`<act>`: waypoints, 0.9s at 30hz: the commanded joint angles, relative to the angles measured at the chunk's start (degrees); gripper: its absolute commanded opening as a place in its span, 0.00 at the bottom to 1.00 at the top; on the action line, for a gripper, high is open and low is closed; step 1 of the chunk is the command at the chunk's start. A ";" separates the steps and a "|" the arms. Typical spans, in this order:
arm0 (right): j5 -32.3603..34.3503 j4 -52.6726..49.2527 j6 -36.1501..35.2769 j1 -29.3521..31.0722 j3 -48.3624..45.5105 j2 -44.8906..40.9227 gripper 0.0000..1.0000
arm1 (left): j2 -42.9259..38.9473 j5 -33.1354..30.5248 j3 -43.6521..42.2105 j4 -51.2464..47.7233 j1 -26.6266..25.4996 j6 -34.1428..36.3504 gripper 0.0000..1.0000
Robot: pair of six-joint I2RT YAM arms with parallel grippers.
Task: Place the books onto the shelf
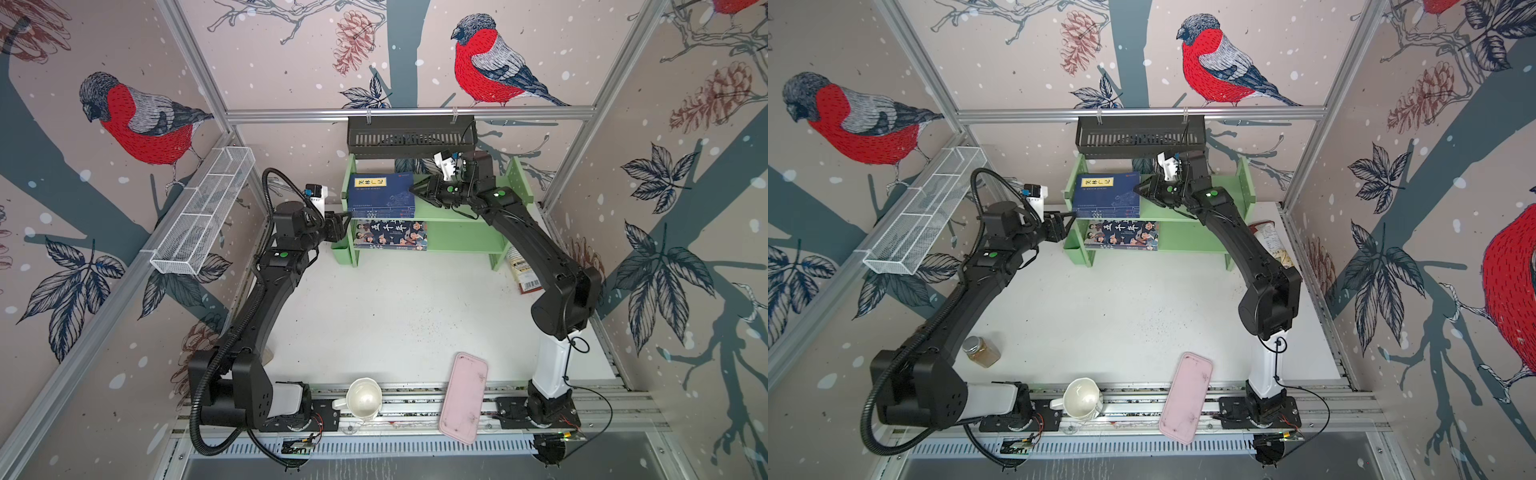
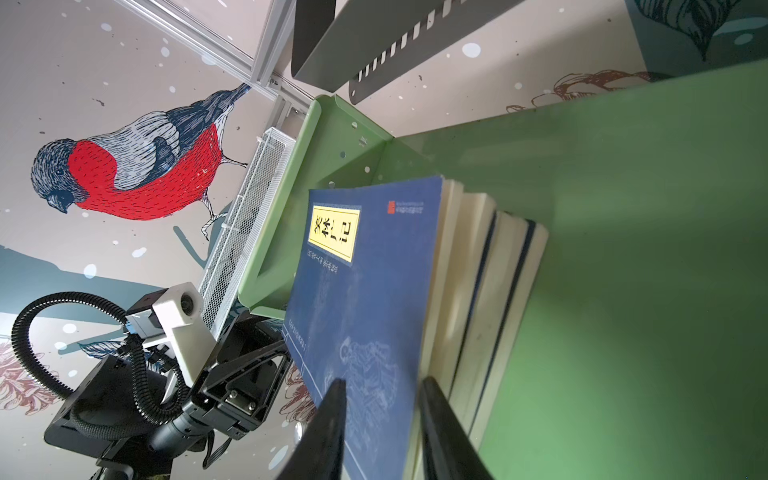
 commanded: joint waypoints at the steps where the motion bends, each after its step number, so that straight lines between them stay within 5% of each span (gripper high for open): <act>1: -0.35 0.41 -0.75 0.13 0.09 -0.21 0.32 | -0.20 -0.48 0.41 3.22 0.10 0.40 0.60; 27: -0.31 1.37 -0.57 0.07 -1.70 -1.26 0.35 | -0.19 -1.67 -0.26 4.16 0.12 -1.87 0.60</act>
